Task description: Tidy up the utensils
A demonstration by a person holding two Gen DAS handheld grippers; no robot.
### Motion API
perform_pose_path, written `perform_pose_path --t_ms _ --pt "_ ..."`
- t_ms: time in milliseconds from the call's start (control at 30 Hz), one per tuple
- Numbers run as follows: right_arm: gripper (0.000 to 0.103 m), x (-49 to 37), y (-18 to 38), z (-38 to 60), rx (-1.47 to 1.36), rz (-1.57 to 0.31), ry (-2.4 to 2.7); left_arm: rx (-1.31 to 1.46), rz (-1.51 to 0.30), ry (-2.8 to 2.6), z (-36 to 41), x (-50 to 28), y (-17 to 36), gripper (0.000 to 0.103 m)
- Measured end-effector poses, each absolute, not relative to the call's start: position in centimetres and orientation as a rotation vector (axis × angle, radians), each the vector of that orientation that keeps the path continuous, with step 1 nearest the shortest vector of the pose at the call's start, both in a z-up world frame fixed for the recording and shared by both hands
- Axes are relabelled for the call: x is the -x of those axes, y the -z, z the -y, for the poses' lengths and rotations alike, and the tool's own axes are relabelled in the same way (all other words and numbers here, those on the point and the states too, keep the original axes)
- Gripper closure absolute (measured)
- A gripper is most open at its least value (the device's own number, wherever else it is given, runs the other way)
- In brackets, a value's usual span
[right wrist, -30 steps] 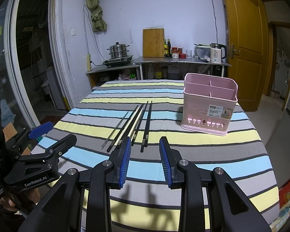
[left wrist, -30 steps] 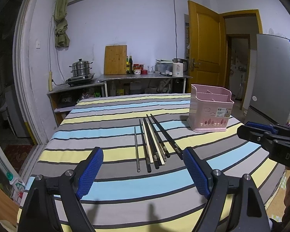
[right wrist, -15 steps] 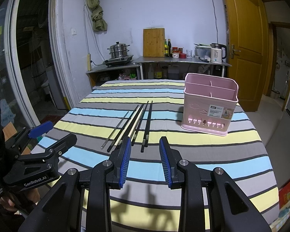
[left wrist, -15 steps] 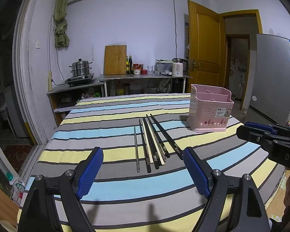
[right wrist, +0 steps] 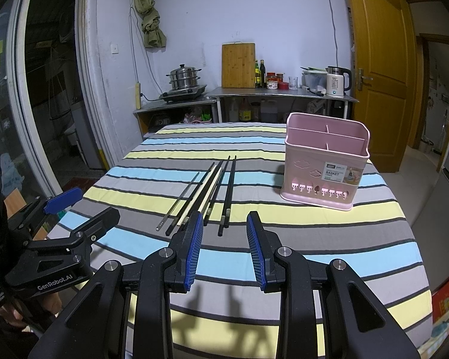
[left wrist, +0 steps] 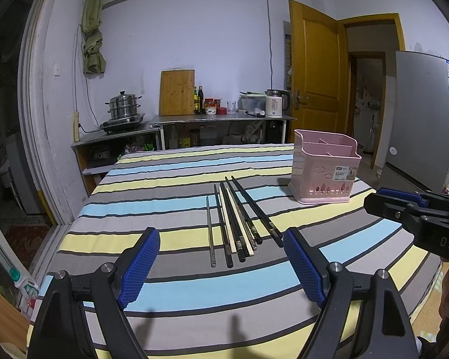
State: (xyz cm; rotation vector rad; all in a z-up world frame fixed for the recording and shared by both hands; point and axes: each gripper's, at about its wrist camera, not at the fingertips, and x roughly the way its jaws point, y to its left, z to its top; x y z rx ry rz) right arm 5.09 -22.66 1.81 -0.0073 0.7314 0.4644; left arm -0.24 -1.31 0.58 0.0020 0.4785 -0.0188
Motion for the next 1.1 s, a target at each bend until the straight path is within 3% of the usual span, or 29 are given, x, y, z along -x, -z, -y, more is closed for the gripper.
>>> perform_pose_path --t_ms 700,1033,1100 --pt "0.072 -6.0 -0.9 22.3 0.007 -0.755 -0.471 0.007 -0.512 0.041 0.4 -1.0 0.3 0.018" --pt "0.072 -8.8 0.7 21.4 0.003 -0.805 -0.487 0.008 -0.633 0.034 -1.4 -6.3 2.5 0.019" --pt "0.072 -9.8 1.3 21.0 0.007 -0.821 -0.491 0.007 -0.660 0.025 -1.9 -7.9 3.1 0.023"
